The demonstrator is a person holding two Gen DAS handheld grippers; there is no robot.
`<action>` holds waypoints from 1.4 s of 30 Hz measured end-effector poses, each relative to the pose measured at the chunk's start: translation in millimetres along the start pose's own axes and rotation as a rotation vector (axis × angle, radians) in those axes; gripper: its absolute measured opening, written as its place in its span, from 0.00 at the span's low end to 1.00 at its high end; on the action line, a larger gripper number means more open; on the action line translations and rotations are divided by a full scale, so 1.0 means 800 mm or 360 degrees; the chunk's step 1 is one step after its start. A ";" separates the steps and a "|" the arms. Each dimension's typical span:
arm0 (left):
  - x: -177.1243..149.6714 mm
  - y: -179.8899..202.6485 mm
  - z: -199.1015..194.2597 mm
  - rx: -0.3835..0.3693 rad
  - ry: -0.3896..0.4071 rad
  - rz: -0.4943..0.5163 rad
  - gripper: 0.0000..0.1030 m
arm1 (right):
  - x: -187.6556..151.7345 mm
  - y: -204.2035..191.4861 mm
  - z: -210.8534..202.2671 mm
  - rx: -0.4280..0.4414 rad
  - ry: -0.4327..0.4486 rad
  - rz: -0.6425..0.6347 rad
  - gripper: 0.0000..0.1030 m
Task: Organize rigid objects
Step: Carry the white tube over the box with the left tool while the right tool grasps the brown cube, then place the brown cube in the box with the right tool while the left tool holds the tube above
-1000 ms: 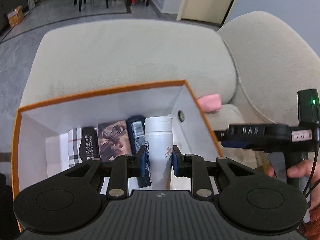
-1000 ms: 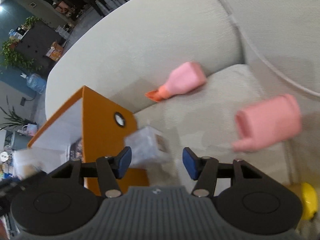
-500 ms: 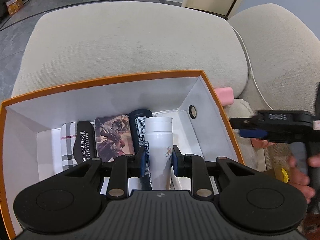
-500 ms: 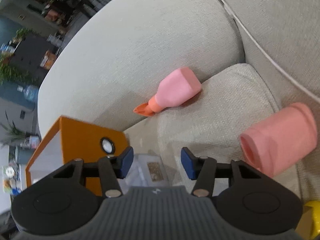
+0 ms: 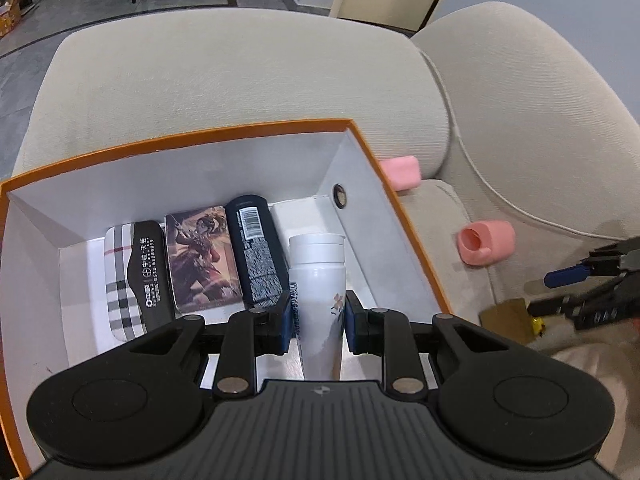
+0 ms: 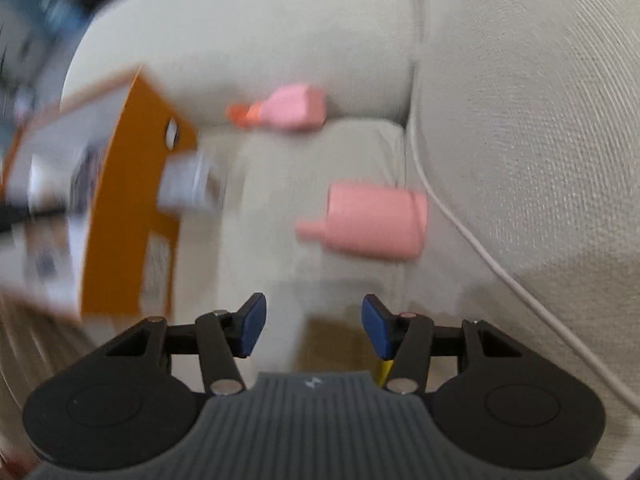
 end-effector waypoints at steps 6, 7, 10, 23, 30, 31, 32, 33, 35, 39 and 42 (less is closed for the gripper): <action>0.001 0.005 -0.021 0.0007 0.0079 0.0008 0.27 | -0.035 -0.032 0.009 -0.0111 -0.0117 -0.0766 0.84; 0.002 0.006 -0.024 0.0006 0.0090 0.0012 0.27 | -0.037 -0.036 0.014 -0.0145 -0.0124 -0.0890 0.84; 0.002 0.007 -0.030 0.0003 0.0115 0.0015 0.27 | -0.043 -0.038 0.034 -0.0186 -0.0207 -0.1078 0.84; 0.000 -0.010 -0.056 -0.0014 0.0173 -0.0033 0.27 | -0.040 -0.052 0.076 -0.0149 -0.0269 -0.1113 0.68; 0.006 -0.052 -0.093 0.0008 0.0245 -0.0089 0.27 | -0.009 -0.087 -0.004 -0.0149 0.0019 -0.1128 0.65; 0.007 -0.059 -0.099 0.0016 0.0252 -0.0094 0.27 | 0.000 -0.097 -0.023 -0.0136 0.0080 -0.1128 0.65; 0.007 -0.067 -0.106 0.0027 0.0260 -0.0097 0.27 | 0.009 -0.108 -0.036 -0.0118 0.0130 -0.1129 0.65; 0.008 -0.076 -0.112 0.0040 0.0269 -0.0101 0.27 | 0.018 -0.118 -0.052 -0.0087 0.0188 -0.1127 0.65; 0.010 -0.093 -0.125 0.0063 0.0291 -0.0122 0.27 | 0.037 -0.146 -0.088 -0.0005 0.0302 -0.1113 0.64; 0.012 -0.123 -0.140 0.0092 0.0315 -0.0158 0.27 | 0.073 -0.218 -0.129 0.0158 0.0461 -0.1154 0.64; 0.009 -0.133 -0.129 0.0045 0.0265 -0.0163 0.27 | 0.090 -0.275 -0.117 0.0208 0.0459 -0.1270 0.64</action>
Point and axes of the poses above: each gripper's, at about its wrist camera, not at the fingertips, and z roughly the way its jaws point, y to its right, x to its top, the point moved 10 cm from there along z, roughly the way its jaws point, and after that the axes turned 3 degrees about -x, right-handed, at the moved point
